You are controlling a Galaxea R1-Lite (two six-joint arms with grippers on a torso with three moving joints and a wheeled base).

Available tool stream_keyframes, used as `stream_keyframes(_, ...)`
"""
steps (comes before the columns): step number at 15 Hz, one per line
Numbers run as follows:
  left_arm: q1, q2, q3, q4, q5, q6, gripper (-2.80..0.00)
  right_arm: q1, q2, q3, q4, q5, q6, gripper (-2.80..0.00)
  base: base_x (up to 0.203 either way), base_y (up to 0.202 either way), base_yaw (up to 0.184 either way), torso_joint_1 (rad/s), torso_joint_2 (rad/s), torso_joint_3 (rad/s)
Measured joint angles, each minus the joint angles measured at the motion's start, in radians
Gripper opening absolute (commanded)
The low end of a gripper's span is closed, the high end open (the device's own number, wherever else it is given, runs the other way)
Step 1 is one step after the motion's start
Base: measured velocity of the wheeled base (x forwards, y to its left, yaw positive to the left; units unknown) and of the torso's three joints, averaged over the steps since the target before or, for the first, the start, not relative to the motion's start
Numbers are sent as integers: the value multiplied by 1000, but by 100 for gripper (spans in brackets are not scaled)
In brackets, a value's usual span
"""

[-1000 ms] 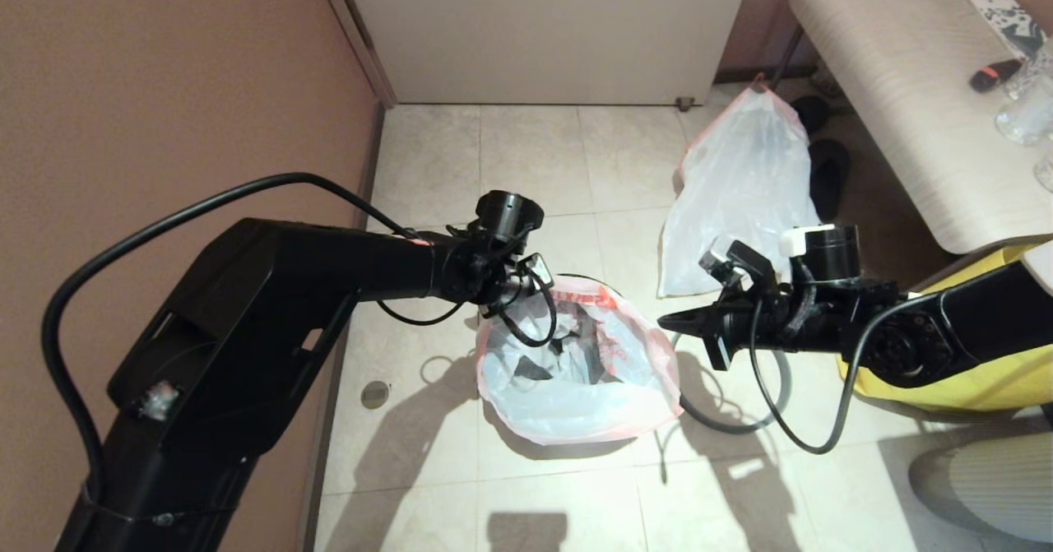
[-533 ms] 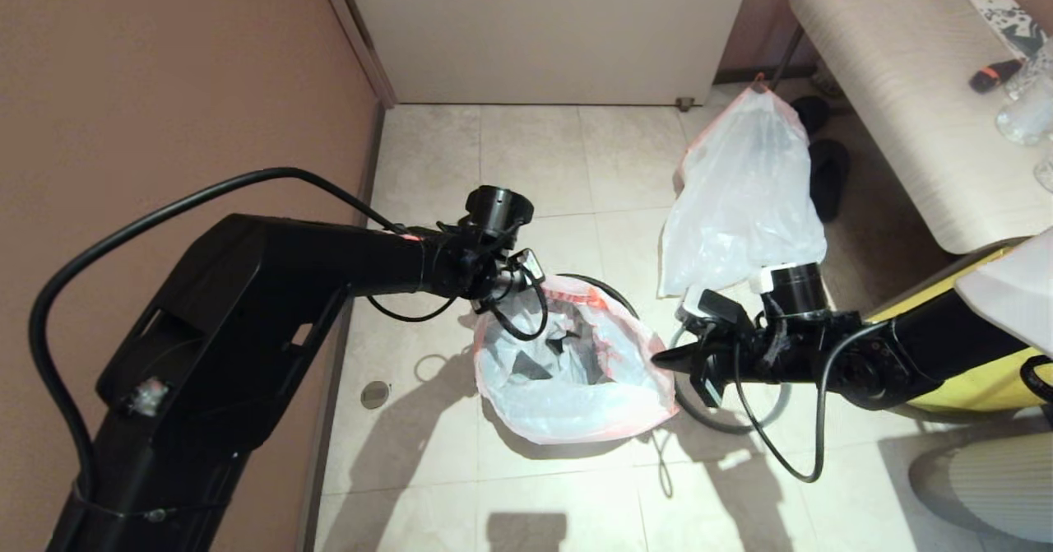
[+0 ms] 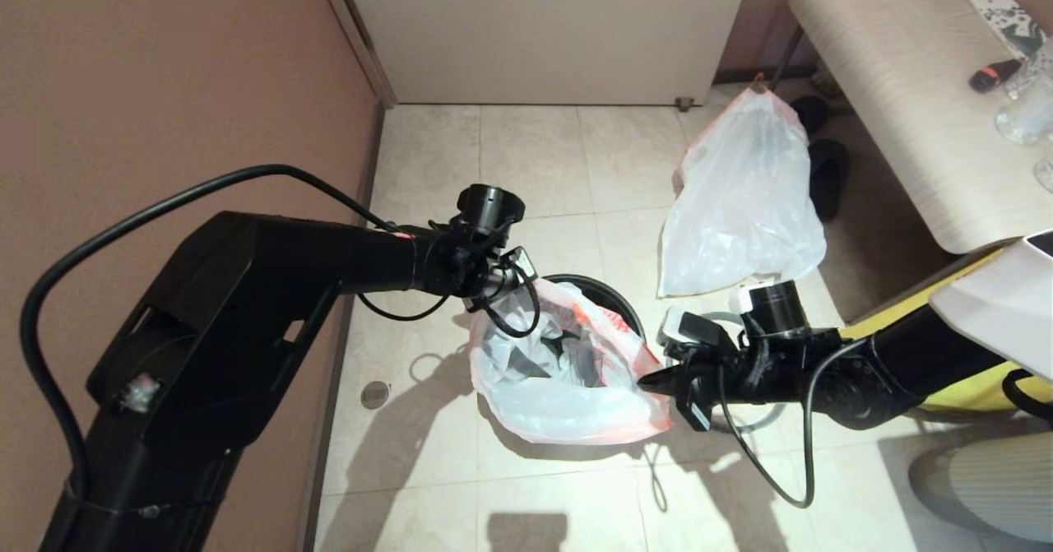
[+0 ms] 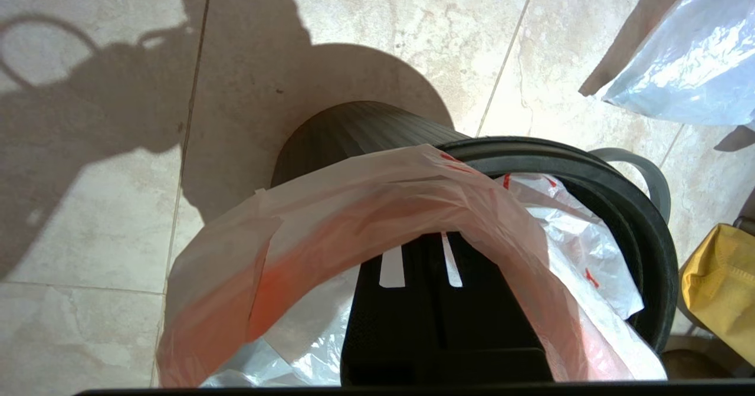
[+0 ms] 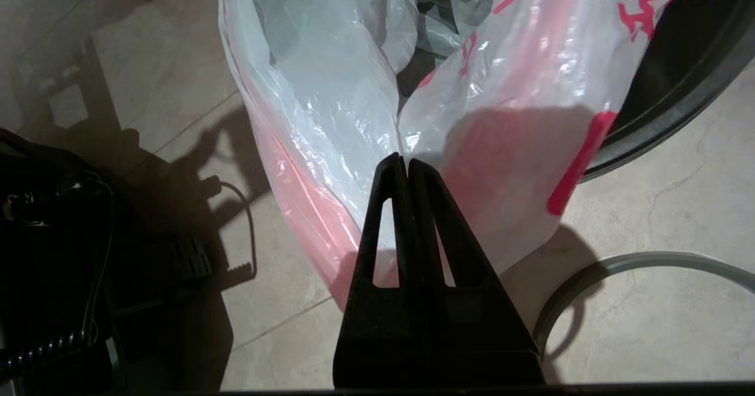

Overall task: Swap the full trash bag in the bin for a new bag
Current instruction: Put the new garbage bag on the trash can

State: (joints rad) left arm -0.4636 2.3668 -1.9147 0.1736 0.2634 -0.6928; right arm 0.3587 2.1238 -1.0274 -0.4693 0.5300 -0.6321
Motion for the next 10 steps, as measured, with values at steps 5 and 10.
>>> stream_keyframes(5, 11, 0, 0, 0, 1, 2, -280, 15, -59, 44, 0, 7, -22, -280, 0, 0, 0, 0, 0, 0)
stream_keyframes(10, 36, 0, -1, 0, 0, 2, -280, 39, -6, 39, -1, -22, -53, -280, 0, 0, 0, 0, 0, 0)
